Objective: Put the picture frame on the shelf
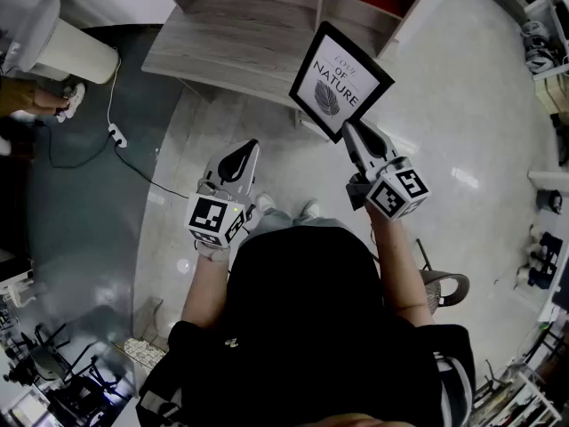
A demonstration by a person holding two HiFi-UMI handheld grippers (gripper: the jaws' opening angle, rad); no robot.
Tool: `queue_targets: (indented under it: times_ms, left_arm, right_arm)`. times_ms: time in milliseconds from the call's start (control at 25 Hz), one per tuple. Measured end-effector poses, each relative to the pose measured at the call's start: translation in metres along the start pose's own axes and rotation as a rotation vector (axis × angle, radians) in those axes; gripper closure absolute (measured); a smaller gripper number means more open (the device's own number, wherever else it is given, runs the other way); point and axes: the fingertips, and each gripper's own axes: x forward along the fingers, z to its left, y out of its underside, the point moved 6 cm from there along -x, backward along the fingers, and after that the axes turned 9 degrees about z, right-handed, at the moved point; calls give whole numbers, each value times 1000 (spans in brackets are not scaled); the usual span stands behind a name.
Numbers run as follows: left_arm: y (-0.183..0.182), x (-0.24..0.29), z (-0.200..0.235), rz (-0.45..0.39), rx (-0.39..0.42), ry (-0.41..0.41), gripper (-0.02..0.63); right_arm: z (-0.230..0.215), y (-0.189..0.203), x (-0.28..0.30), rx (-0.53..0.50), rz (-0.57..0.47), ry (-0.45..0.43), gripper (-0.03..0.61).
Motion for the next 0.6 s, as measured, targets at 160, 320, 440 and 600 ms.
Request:
queue_targets:
  times_ms: [160, 320, 440, 600]
  left_arm:
    - [-3, 0, -2, -3, -9, 0, 604]
    - [-4, 1, 2, -9, -15, 3, 604]
    - [-2, -1, 7, -13, -18, 10, 604]
    - [14, -30, 49, -22, -30, 25, 604]
  right_arm:
    - [1, -1, -1, -27, 1, 1, 525]
    - [4, 0, 3, -40, 13, 9, 526]
    - [9, 2, 7, -53, 19, 12, 525]
    - [43, 18, 41, -58, 19, 34, 526]
